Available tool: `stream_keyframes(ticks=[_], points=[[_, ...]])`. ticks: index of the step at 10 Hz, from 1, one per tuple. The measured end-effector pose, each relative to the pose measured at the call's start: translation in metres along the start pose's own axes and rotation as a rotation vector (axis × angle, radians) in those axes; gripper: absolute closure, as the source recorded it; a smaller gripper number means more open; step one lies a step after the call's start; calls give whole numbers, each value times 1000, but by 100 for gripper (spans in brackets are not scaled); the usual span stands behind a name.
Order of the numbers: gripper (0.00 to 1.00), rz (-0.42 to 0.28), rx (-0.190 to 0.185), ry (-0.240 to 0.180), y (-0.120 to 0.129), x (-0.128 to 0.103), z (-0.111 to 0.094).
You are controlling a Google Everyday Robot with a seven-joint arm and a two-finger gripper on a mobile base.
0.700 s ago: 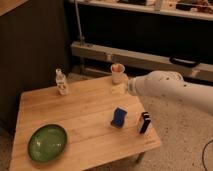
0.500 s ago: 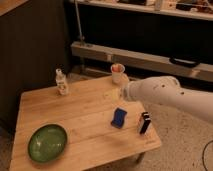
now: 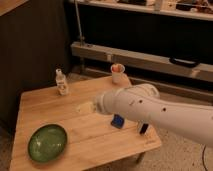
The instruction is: Move the arm in a circular motion
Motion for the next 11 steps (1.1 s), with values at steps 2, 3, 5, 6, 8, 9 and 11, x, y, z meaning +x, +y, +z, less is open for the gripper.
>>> stream_keyframes(ticks=[2,3,5,6,8,9,11], points=[[20,-100,61,16,-55,25,5],[20,-141,84,25,-81,44,10],[20,-168,107,36,-117,72,23],[20,-170,108,40,-122,78,28],[20,-155,96,44,-116,89,35],[20,-138,87,44,-107,92,38],[20,-90,61,39,-69,97,48]])
